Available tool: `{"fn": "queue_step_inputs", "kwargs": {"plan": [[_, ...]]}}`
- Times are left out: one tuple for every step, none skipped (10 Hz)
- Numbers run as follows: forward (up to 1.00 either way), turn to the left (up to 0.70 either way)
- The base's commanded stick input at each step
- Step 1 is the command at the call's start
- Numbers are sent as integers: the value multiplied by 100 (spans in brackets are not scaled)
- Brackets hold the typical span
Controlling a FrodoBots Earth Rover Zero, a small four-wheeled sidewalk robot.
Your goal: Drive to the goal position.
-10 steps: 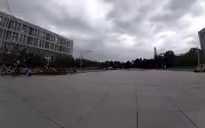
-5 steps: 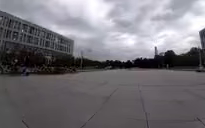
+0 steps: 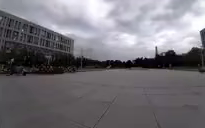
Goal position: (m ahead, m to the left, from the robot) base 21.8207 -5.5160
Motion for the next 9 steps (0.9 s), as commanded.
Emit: {"fn": "queue_step_inputs", "kwargs": {"plan": [[70, 0], [70, 0], [70, 0], [70, 0], [70, 0], [70, 0], [70, 0], [70, 0], [70, -1]]}}
